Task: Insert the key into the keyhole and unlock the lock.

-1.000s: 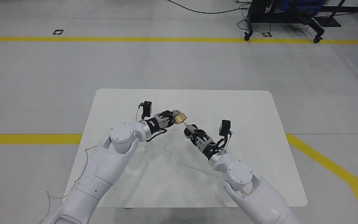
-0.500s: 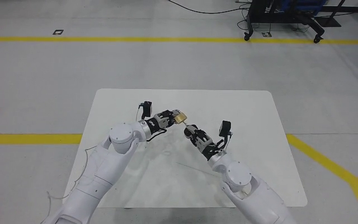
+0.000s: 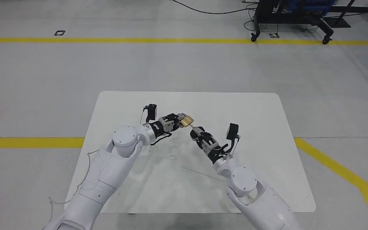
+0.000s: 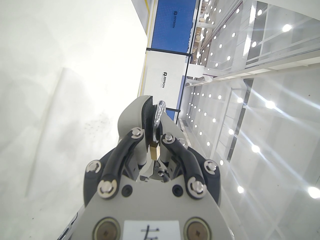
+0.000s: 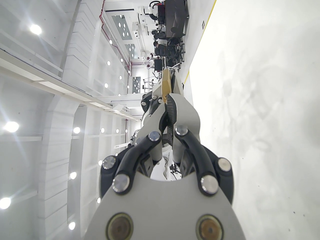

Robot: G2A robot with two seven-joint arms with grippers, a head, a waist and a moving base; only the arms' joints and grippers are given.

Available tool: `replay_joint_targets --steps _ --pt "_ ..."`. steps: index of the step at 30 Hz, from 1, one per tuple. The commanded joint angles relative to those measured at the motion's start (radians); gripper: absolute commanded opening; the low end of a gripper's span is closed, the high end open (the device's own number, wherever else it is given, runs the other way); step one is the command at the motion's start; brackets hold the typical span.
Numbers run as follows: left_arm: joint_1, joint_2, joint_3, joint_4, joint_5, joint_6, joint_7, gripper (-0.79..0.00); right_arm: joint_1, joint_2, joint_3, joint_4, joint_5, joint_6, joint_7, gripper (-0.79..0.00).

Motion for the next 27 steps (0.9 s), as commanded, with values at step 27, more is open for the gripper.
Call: replay_joint_targets --steps 27 --pt "-0.007 -0.007 0.011 0.002 0.057 -0.012 -0.058 -0.785 0.006 -0.035 0.014 0.015 -0.045 0.023 -0.033 -0.785"
